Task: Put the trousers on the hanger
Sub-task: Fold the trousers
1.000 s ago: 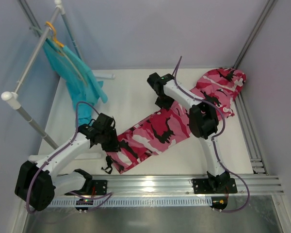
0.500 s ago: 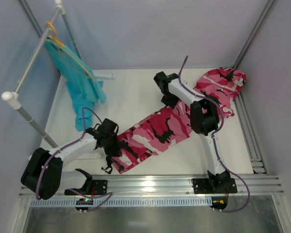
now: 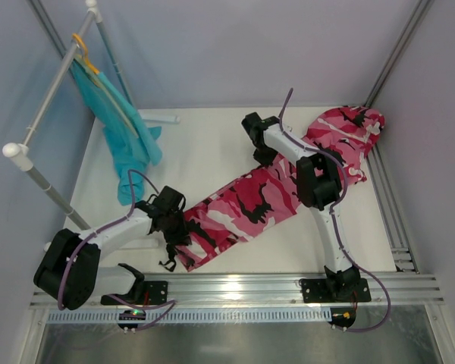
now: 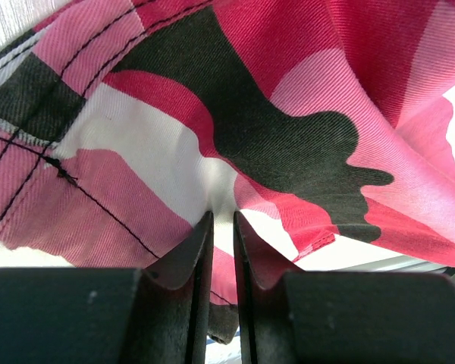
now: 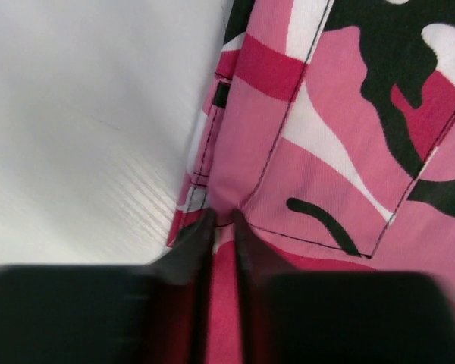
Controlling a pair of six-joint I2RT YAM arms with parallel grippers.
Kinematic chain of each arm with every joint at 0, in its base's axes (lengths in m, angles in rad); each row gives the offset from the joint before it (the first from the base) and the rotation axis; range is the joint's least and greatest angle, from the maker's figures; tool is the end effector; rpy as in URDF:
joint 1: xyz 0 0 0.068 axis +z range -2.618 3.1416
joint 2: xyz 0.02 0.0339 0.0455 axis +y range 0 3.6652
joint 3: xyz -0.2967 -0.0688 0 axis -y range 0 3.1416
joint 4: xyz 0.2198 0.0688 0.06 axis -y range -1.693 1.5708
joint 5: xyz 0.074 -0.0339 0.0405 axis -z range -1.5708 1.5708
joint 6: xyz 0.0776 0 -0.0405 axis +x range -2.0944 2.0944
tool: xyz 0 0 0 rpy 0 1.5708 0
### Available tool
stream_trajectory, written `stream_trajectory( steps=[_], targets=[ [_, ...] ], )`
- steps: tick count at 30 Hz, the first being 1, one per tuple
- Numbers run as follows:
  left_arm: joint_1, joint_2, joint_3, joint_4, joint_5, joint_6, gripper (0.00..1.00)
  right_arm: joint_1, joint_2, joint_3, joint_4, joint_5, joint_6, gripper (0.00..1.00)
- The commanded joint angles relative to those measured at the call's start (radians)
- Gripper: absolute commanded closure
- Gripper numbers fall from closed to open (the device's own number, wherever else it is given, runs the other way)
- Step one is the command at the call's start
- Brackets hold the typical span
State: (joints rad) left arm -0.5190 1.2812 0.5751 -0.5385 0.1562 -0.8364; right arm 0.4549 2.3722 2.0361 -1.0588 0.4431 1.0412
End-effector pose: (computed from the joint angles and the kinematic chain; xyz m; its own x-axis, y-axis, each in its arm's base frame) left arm 0.1588 -0.1046 0.1582 -0.9470 -0.3034 -0.1054 -0.2532 0.9070 -0.3366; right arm 0.4509 0.1835 0.1622 -0.7312 0.5103 -0.4527 0.5968 0.8000 -0.0622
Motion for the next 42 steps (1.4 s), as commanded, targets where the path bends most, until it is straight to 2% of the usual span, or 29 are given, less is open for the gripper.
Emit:
stream_trajectory(
  steps=[1, 14, 24, 33, 38, 42],
  targets=[
    [-0.007, 0.027, -0.046, 0.038, -0.063, -0.015, 0.84, -0.005, -0.011, -0.008, 0.033, 0.029, -0.007, 0.96],
    [-0.032, 0.061, -0.041, 0.008, -0.101, -0.024, 0.84, -0.038, -0.093, -0.024, 0.074, 0.186, -0.113, 0.96],
    [-0.053, 0.093, -0.032, -0.009, -0.133, -0.024, 0.85, -0.087, -0.103, -0.039, 0.144, 0.135, -0.162, 0.96],
    [-0.076, 0.109, -0.024, -0.024, -0.142, -0.027, 0.86, -0.090, -0.151, -0.120, 0.448, 0.094, -0.417, 0.96],
    [-0.085, 0.119, -0.017, -0.037, -0.147, -0.029, 0.87, -0.091, -0.148, -0.126, 0.508, 0.164, -0.546, 0.96],
    [-0.092, 0.121, -0.003, -0.052, -0.147, -0.030, 0.86, -0.091, -0.166, -0.158, 0.588, 0.125, -0.664, 0.96]
  ],
)
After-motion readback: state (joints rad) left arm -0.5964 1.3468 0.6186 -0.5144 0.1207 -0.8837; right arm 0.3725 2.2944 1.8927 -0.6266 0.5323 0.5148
